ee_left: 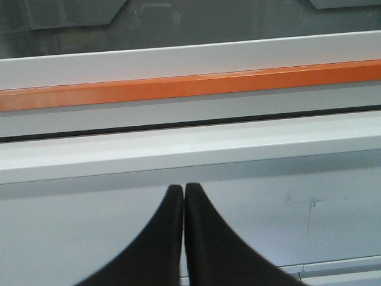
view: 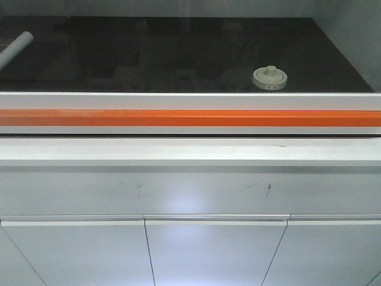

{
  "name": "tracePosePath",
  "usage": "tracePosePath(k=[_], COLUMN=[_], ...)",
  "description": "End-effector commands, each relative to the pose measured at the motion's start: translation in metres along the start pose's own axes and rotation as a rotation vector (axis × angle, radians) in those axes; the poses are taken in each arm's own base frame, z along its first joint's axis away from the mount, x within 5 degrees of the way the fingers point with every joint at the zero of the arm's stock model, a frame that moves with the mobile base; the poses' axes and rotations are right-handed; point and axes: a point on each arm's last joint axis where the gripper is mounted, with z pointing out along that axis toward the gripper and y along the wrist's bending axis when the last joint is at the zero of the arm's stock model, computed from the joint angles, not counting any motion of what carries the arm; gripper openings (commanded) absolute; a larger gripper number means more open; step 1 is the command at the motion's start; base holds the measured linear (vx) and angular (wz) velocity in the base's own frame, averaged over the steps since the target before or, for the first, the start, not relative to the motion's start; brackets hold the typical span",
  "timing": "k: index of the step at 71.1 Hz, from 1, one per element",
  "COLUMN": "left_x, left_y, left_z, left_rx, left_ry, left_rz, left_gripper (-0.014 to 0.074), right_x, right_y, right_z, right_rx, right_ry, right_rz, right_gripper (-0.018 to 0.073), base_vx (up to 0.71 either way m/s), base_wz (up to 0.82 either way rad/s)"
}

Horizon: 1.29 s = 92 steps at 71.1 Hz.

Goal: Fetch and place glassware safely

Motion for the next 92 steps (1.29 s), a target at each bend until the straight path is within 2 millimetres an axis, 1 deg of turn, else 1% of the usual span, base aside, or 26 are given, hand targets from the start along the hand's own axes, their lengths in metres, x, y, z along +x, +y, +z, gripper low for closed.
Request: tracePosePath(k=[1,84,92], left_x=[0.0022,0.0017,-0.0026], left_y=[0.0001,0.0001,0.0002], left_z=[0.0006,0.0005,0.0002], left_rx=[0.001,0.001,0.001], left_ry=[-0.054,-0.06,-0.108], left_rz=[-0.014,-0.016,-0.036], left_gripper=[-0.0007,-0.0007,-0.0007], right_x=[-0.001,-0.0033,-0.0055], right_y=[-0.0006,-0.0007,-0.0009], right_z=[-0.0003,-0.0005,-0.0007], right_rx=[0.008,0.009,0.012], right_ry=[-0.068,-0.09,-0.114], right_rz=[-0.013,-0.012,-0.012], right_gripper=[-0.0004,-0.0004,-0.0004], base_vx=[0.0,0.0,0.0], base_wz=[0.0,0.0,0.0])
